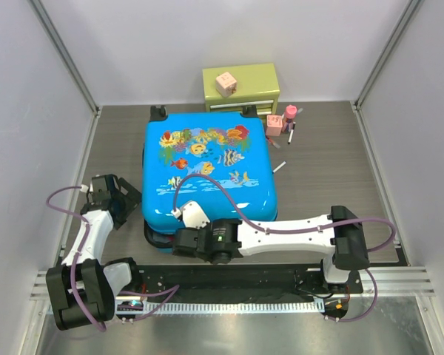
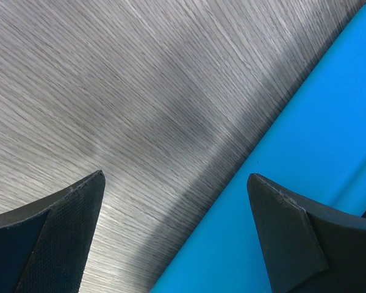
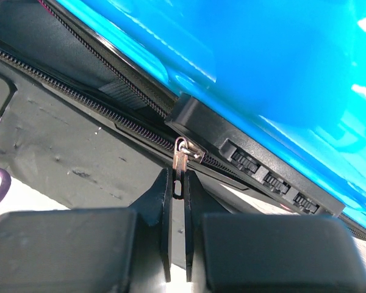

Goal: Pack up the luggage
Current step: Zip the luggage at the center of the board.

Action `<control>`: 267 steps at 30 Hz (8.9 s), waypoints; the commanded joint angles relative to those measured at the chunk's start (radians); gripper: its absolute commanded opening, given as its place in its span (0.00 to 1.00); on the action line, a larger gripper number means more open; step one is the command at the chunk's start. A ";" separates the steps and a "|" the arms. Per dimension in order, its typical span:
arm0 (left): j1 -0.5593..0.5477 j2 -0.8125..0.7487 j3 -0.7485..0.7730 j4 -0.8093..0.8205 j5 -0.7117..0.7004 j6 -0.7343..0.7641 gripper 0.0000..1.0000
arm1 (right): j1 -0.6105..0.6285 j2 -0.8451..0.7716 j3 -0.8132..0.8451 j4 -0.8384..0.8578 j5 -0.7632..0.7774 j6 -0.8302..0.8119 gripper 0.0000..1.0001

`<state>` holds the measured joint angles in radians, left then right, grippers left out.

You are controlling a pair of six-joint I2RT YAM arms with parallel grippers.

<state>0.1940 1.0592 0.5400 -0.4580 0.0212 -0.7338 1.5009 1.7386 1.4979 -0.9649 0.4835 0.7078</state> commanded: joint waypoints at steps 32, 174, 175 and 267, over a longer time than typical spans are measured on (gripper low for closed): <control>-0.137 -0.157 0.020 -0.053 0.040 0.031 1.00 | 0.254 0.044 0.061 0.434 0.286 0.021 0.01; -1.970 0.122 0.805 -0.743 -1.033 -0.404 0.88 | -1.023 -0.850 -0.402 0.141 0.045 -0.148 0.98; -2.005 0.127 0.798 -0.764 -1.058 -0.459 0.88 | -1.115 -0.864 -0.416 0.150 0.014 -0.151 0.98; -1.976 -0.039 0.089 0.050 -0.932 -0.639 0.00 | -1.398 -1.191 -0.570 0.049 -0.367 -0.163 0.95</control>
<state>-1.7836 1.0264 0.5625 -0.2771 -0.7670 -1.3682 0.0990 0.5556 0.9047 -0.9146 0.0959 0.5735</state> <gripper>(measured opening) 0.012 0.952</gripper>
